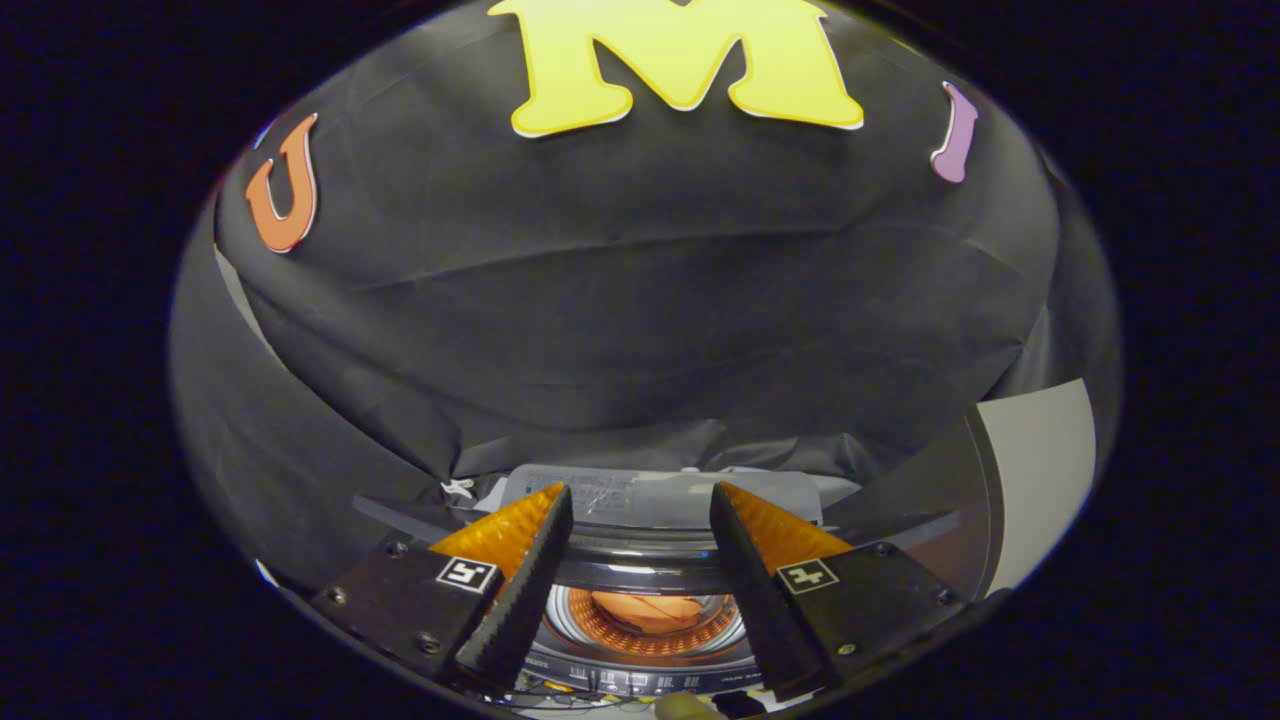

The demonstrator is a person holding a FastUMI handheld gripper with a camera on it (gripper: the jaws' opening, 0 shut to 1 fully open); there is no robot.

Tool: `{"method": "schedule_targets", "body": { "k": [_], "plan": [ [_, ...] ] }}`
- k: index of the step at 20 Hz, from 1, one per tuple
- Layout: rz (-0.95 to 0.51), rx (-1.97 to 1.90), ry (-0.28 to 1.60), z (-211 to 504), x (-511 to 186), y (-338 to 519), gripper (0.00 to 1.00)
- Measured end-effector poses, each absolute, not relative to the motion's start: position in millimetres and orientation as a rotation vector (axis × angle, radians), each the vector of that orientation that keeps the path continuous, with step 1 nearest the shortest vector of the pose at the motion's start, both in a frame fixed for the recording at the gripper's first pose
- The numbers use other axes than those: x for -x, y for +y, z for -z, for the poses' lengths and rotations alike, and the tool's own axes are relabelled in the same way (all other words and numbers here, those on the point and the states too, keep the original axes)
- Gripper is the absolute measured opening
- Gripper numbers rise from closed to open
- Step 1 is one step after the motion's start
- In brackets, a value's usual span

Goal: Put the clothes into the washing machine and then close the washing machine lid.

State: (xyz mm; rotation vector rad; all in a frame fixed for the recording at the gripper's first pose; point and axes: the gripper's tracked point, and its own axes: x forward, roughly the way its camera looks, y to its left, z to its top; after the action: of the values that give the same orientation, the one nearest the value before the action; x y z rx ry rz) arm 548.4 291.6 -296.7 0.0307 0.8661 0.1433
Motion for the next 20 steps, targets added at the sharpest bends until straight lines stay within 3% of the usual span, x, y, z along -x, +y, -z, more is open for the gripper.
{"method": "schedule_targets", "body": {
  "k": [20],
  "plan": [
    [-0.175,0.011,0.941,346.1,-451.5,281.0,0.87]
  ]
}}
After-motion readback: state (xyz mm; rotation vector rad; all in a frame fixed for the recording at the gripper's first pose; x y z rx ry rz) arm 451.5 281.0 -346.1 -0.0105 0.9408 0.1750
